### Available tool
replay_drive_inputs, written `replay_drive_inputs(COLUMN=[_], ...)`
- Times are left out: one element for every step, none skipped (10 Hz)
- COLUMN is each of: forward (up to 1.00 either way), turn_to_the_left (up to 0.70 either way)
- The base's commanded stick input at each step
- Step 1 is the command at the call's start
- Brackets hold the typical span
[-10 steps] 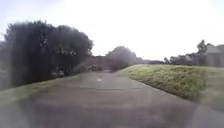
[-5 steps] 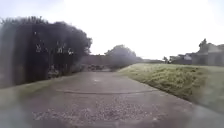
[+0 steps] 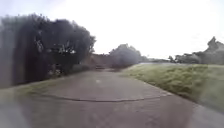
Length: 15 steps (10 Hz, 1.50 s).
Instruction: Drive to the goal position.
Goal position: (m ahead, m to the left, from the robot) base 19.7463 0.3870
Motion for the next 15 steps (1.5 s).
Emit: replay_drive_inputs(forward=[1.0,1.0,1.0,1.0,1.0,1.0,1.0,1.0,1.0,1.0,1.0,1.0,1.0,1.0,1.0], turn_to_the_left=[0.0,0.0,0.0,0.0,0.0,0.0,0.0,0.0,0.0,0.0,0.0,0.0,0.0,0.0,0.0])
